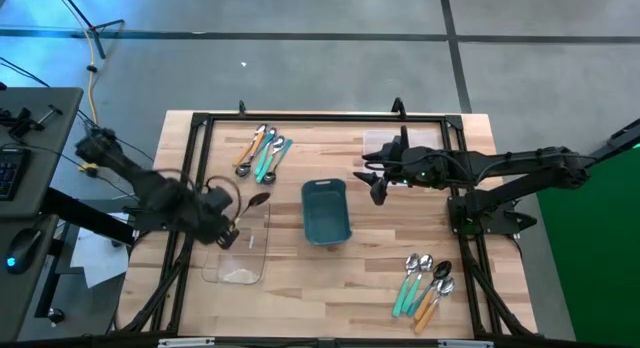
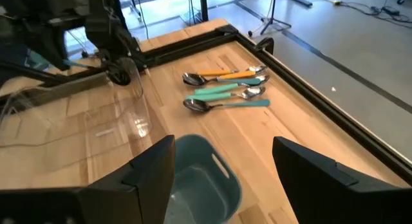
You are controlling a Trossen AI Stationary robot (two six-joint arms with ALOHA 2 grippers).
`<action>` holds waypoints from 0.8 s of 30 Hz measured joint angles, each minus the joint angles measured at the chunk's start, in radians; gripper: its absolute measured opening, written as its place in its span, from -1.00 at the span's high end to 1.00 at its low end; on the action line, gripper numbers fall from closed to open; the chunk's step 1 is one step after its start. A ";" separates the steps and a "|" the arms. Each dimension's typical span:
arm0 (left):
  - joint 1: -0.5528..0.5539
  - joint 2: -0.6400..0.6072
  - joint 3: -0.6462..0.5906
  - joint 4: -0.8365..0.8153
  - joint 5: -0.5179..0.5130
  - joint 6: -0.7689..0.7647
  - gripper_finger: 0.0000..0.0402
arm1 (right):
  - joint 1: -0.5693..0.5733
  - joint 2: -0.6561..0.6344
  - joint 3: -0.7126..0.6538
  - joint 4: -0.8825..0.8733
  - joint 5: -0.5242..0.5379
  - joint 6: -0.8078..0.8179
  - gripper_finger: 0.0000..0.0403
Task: Sort silverware by color (type)
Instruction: Put the blue spoon into the transparent bin
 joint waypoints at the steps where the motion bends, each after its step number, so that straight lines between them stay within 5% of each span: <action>1: -0.028 0.018 0.000 0.002 -0.009 -0.058 1.00 | 0.000 0.000 0.000 -0.006 0.000 -0.003 -0.22; 10: -0.173 0.224 0.000 -0.015 0.000 -0.435 1.00 | 0.000 0.000 0.000 -0.018 0.020 -0.005 -0.22; 24: -0.189 0.413 -0.015 0.055 -0.025 -0.487 1.00 | 0.000 0.000 0.000 -0.019 0.020 -0.005 -0.22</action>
